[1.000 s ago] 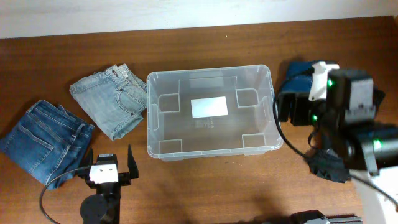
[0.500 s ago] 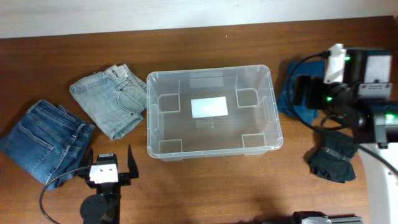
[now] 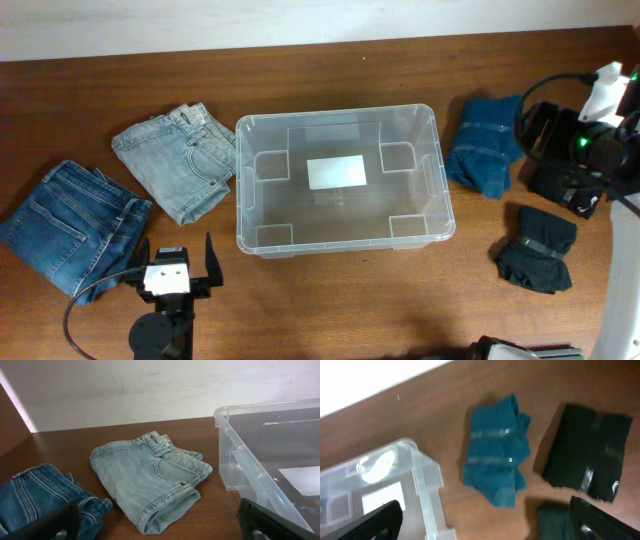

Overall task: Pack container
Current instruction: 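Move the right gripper over the teal bundled garment and lower, then close the right gripper on the teal garment and lift it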

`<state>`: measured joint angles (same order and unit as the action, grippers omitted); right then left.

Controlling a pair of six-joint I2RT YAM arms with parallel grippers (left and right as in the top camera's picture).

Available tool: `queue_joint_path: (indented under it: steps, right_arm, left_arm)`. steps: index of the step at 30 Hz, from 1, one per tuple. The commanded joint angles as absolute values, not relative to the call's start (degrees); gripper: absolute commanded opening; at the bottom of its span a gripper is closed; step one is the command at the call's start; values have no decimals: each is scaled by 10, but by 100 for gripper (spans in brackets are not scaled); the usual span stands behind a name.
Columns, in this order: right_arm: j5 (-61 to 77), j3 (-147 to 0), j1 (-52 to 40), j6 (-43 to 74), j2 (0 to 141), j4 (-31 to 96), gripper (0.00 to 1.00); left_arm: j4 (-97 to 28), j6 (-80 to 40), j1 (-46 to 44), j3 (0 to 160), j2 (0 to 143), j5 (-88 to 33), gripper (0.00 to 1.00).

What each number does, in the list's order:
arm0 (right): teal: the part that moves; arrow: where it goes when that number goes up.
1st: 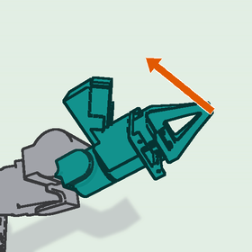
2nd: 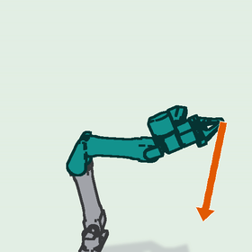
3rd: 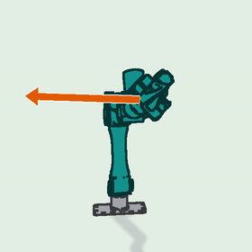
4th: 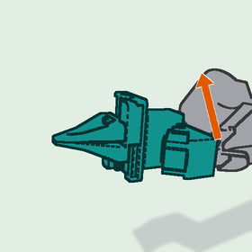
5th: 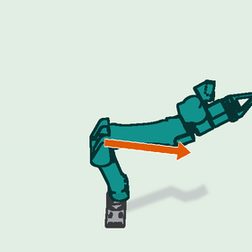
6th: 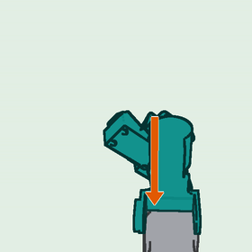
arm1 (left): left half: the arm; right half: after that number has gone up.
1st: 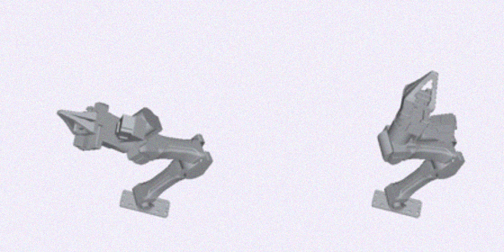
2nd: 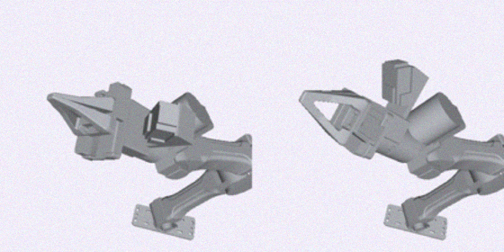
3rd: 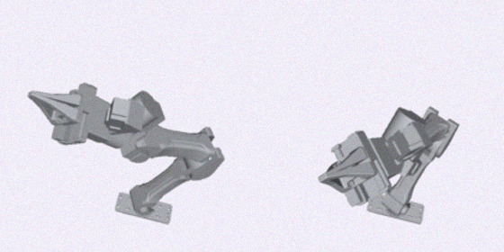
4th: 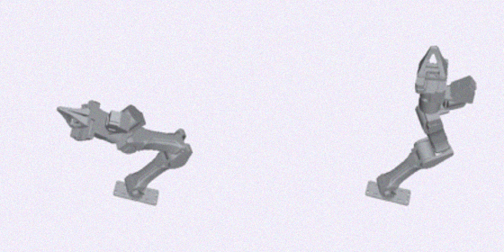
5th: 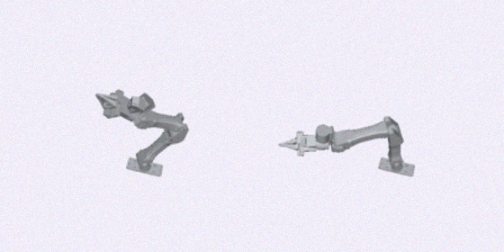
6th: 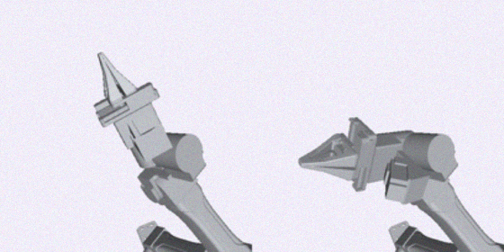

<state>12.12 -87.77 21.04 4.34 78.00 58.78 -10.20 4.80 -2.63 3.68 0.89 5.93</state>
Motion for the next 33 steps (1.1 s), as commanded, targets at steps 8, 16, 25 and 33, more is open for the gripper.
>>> queue_joint_path:
  steps: [8, 16, 25, 33]
  right_arm:
    - [136, -891, 214, 77, 905, 536, 99]
    - [163, -891, 215, 61, 994, 460, 99]
    - [159, -891, 227, 34, 1064, 398, 98]
    - [161, -891, 237, 34, 1124, 394, 93]
  left_arm:
    - [-101, 55, -23, 31, 4, 53, 99]
    - [-101, 55, -23, 31, 4, 53, 99]
    - [-101, 55, -23, 31, 4, 53, 100]
    - [-101, 55, -23, 31, 4, 53, 100]
